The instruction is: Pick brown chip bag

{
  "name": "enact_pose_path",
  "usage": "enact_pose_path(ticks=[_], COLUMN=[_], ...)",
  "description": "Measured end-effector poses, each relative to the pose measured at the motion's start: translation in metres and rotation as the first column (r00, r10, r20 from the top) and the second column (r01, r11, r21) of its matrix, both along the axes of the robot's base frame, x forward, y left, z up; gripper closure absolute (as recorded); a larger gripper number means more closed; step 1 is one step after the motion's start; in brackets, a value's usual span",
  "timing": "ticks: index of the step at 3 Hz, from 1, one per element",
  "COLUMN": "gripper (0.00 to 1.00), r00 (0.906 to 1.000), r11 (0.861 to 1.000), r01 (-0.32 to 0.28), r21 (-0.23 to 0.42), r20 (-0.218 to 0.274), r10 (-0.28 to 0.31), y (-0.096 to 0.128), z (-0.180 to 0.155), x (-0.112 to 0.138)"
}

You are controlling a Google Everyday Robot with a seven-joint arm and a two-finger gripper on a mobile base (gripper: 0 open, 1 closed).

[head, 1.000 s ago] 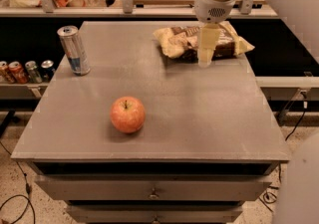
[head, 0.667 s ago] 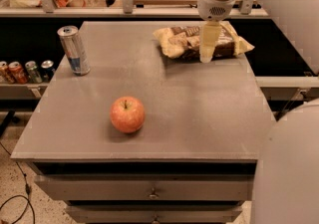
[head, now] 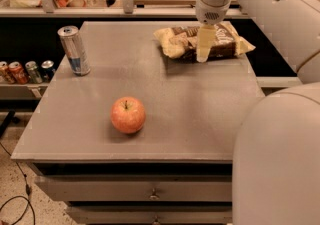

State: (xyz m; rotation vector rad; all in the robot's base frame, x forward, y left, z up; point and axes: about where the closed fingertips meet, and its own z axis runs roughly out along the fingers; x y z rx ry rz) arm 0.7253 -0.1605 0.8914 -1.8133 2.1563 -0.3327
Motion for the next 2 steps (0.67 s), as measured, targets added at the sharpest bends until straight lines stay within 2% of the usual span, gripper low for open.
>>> enact_pose_path(ticks=[1, 2], gripper=[0.00, 0.18], r00=[0.9996, 0.9992], r11=[1.000, 0.999], r01=[0.025, 0.035], r21=[-0.008, -0.007], r20=[-0.011, -0.021], r10=[-0.025, -0.035], y=[-0.004, -0.005], z=[-0.016, -0.027], x=[0.011, 0.016])
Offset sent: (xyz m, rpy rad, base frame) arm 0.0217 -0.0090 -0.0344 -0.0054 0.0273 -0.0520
